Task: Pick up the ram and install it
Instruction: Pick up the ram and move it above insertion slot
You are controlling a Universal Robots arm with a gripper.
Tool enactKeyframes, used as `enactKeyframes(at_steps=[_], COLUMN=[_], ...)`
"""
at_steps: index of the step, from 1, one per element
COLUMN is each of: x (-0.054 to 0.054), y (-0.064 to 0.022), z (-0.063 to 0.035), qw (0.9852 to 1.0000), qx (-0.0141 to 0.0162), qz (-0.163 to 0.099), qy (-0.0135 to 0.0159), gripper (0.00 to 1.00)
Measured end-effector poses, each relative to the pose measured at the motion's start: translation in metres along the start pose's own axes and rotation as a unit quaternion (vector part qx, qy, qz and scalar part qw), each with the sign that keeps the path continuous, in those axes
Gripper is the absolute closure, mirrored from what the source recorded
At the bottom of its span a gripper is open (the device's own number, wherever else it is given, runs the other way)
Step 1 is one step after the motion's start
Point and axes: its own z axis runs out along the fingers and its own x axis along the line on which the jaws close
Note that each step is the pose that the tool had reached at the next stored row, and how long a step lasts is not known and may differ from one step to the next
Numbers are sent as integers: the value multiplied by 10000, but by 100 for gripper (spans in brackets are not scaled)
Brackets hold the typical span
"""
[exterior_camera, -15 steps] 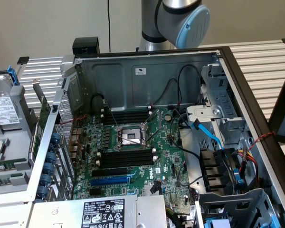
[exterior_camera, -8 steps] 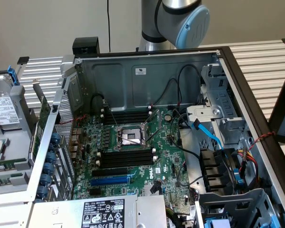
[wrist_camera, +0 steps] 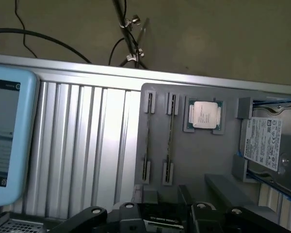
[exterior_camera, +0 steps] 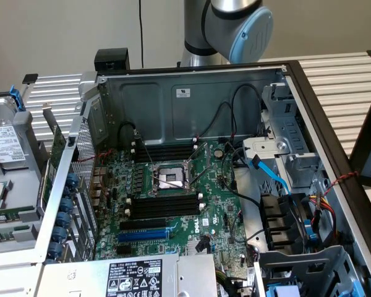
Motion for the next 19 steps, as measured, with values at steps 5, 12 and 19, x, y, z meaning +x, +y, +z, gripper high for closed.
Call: enactKeyframes(at_steps=[5,12,19], x=[2,1,6], y=[30,34,64], z=[88,174,296], qw=[10000,9987,9986], qx=[-24,-84,-118], qz=[55,493,516], qy=[-1,1,-1], gripper=[58,58,58])
